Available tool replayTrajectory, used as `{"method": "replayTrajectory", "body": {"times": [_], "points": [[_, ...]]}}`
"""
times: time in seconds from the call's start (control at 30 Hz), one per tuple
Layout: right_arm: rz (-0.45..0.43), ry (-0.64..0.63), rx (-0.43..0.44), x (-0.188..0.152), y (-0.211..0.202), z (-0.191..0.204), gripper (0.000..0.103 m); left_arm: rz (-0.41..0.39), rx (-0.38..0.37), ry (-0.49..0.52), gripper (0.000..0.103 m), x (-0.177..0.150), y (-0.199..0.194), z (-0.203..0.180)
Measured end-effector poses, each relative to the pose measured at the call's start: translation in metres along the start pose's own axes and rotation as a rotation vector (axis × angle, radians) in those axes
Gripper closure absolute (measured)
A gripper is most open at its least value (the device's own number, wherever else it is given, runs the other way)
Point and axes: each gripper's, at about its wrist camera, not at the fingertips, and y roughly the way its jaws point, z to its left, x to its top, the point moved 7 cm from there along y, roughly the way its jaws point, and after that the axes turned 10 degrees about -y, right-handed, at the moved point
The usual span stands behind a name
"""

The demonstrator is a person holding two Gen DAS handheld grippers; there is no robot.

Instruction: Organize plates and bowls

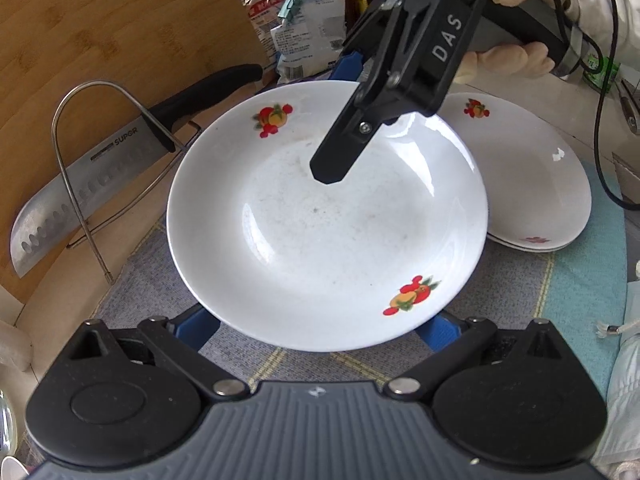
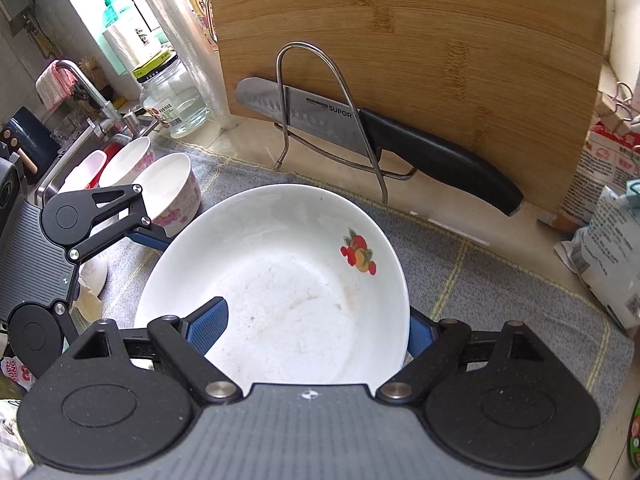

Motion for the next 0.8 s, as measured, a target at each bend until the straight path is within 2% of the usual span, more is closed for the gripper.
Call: {"method": "replayTrajectory", "body": {"times": [0.3,0.8], "points": [[-0.027,0.043,-0.038,-0.017,-0.023,0.004,0.011,-0.008,-0.034,0.039,0.001,0.004,-0.006,-0.017],[-0.072,0.174,-0.146,-0.057,-0.06,-0.001,0.025,-0.024,-0.098,0.141,0.001,0.013,-0.012,-0.05]]}}
